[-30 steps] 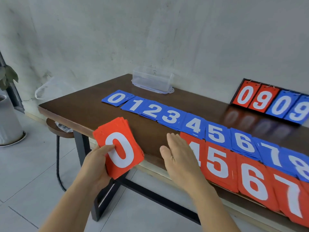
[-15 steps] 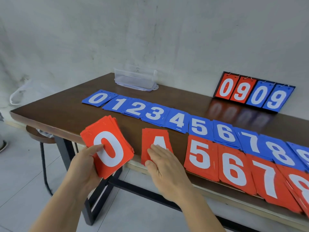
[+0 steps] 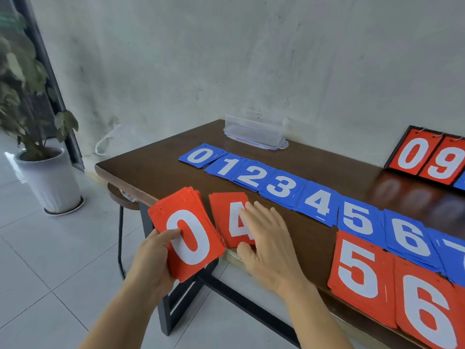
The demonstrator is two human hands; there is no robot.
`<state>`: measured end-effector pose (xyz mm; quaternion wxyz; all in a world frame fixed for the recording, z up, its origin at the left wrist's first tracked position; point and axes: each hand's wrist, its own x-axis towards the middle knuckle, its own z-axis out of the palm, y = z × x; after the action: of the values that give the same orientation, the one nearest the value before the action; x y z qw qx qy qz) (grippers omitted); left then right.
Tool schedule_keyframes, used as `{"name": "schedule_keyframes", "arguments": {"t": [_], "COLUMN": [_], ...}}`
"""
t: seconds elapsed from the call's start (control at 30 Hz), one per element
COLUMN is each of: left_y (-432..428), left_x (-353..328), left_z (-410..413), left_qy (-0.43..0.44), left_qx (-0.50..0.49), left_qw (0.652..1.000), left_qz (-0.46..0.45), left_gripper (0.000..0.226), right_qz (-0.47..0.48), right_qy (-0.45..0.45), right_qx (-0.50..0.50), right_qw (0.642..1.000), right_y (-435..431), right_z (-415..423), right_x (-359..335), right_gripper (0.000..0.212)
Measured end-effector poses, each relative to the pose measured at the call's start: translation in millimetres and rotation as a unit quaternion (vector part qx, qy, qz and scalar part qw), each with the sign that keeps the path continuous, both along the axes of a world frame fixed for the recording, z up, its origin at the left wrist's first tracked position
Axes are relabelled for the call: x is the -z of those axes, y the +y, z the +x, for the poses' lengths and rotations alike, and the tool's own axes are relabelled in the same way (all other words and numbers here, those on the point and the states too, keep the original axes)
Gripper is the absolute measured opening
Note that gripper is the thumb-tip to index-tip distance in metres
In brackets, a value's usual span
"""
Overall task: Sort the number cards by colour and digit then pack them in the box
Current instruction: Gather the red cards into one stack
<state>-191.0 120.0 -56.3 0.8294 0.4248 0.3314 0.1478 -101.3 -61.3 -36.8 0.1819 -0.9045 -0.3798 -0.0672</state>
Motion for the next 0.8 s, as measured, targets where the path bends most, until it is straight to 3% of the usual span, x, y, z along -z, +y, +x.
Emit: {"name": "schedule_keyframes", "arguments": {"t": [0.13,0.27,0.6,0.8], "left_y": [-8,-21,-35,-39], "left_x": [-1,-2,-4,3], "left_z": [9,17,17,9], "left_qy": [-0.013,0.002,0.012,-0.025], "left_qx": [0.008,-0.001,-0.023,0.001], "left_qw": [1.000,1.000,0.999,0.998], "left_qz": [0.004,0.027,0.038,0.065], "left_gripper": [0.037,0.037,0.036,0.032], "right_qz": [-0.061,-0.065,-0.033,-0.008], "right_qy": [0.000,0.013,-0.031,-0.067], "right_qx": [0.068,0.053,-0.031,0.017], "right_qw": [0.996,0.996,0.998,0.998], "right_y": [-7,0,23,-5], "right_z": [8,5,-25,-35], "right_x": [-1,0,12,18], "right_gripper": [0.102,0.119,0.108,0.071]}}
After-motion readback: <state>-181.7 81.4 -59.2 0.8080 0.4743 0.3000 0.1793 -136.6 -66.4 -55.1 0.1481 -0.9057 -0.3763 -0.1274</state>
